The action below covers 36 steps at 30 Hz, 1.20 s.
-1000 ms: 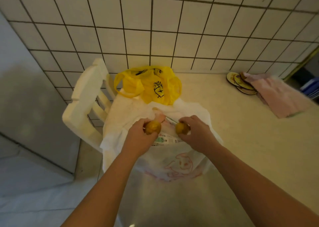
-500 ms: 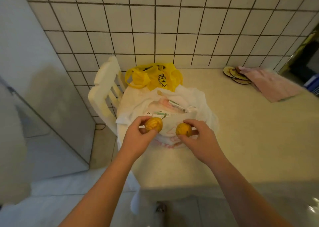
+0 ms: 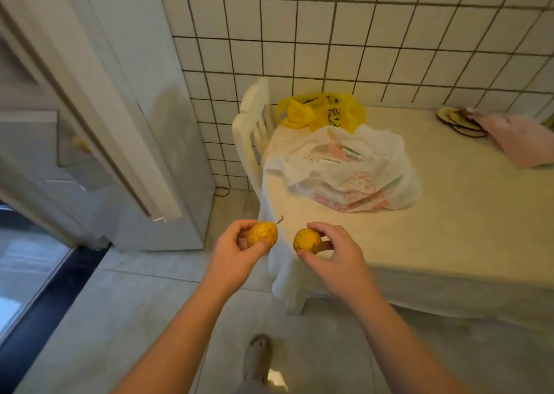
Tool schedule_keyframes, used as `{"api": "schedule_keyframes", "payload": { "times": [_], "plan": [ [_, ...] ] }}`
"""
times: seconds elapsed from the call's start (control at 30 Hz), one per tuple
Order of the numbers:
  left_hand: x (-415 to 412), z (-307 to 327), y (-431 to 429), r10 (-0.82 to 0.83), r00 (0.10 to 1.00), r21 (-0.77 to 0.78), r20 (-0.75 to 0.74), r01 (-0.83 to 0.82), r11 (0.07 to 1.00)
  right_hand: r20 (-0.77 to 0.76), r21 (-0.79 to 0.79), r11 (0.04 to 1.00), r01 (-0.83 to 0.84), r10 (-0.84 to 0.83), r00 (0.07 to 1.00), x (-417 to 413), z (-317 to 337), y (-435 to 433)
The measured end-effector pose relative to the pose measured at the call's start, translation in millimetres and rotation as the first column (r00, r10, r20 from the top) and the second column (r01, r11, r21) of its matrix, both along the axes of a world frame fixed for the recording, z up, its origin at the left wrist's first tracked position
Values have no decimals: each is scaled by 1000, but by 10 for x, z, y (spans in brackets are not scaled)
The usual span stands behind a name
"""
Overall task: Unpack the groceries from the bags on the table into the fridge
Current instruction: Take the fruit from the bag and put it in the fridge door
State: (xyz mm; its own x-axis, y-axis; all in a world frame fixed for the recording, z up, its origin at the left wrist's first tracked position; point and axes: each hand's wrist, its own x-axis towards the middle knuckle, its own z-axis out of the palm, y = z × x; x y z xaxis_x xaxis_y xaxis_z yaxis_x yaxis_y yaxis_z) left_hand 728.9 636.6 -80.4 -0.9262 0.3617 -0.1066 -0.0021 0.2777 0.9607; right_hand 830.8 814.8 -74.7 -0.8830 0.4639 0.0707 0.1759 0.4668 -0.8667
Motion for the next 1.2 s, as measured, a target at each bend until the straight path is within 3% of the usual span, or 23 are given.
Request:
{"api": "schedule_keyframes", "payload": {
  "times": [0.4,0.6,0.9,1.2],
  "plan": [
    [-191,-80,-1950,333,929,-5,159,-337,942,47,67,912,-404,402,914,-579,40,-1904],
    [-892,-71,-2968,414,896,20,164,-422,906,-18,96,882,-462,465,885,-1323,180,-2870],
    [-2294,355,-3791,272,962,112,-23,-268,957,-140,133,937,-324,341,929,-2354,604,-3793],
    [-3269,924,-3671,-10,959,125,-283,48,991,-256,235,963,-128,189,948,-2881,1190,-3923]
  ]
}}
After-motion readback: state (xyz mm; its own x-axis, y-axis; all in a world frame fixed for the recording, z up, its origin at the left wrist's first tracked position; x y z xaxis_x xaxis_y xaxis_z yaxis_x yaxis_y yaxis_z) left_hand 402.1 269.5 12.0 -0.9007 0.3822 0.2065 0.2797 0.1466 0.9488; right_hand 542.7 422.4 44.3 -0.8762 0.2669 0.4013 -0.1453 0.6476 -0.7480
